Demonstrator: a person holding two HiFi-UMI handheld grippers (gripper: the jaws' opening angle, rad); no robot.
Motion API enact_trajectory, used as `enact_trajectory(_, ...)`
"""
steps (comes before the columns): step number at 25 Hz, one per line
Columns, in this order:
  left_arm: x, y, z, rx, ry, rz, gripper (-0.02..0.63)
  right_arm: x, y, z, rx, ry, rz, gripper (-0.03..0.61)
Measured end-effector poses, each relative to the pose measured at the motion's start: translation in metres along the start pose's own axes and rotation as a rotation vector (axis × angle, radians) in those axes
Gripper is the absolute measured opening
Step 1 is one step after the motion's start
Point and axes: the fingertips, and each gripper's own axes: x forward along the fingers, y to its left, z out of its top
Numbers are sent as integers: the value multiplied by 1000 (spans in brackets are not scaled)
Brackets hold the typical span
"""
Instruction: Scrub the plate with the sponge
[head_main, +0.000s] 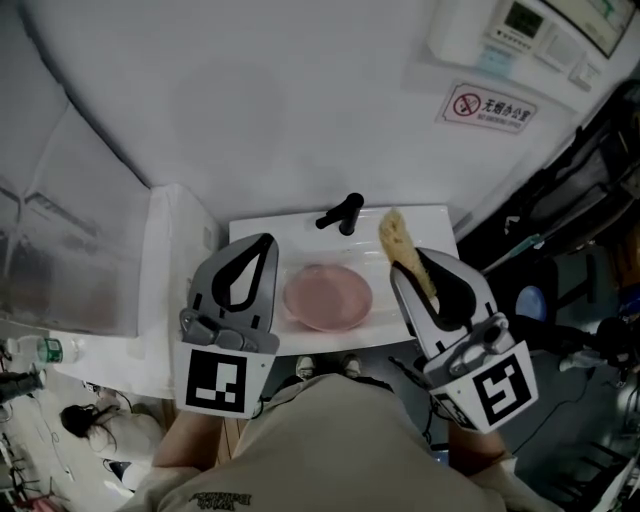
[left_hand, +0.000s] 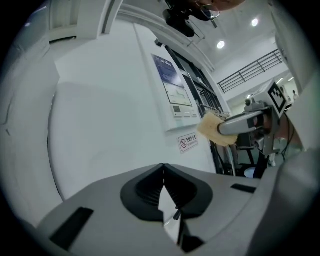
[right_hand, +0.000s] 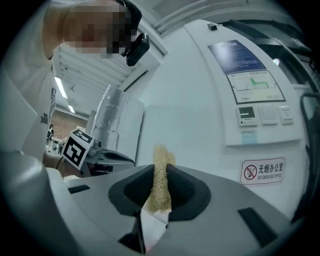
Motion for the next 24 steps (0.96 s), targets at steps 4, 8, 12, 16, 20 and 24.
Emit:
enact_trajectory(4,-7,-9,5,38,-13,-27,6,-6,4,2,8,-10,3,78)
enact_trajectory(8,-8,-20,1,107,-5,-58,6,-9,8,-8,30,4,7,78)
enact_trajectory(12,-4,-23,-9,70,11,-56,6,-5,9,-22,40,37,12,78)
enact_trajectory(16,-4,-23,-16,8,26,-41,6,-4,7,-28,39,51,12,78)
enact_trajectory(20,-3,-18,-17,-15,27,-25,6,-3,4,-30,38,56,13,78)
enact_trajectory(24,-3,-16,-17,-3,30,-28,6,-3,3,-30,39,53,7,78)
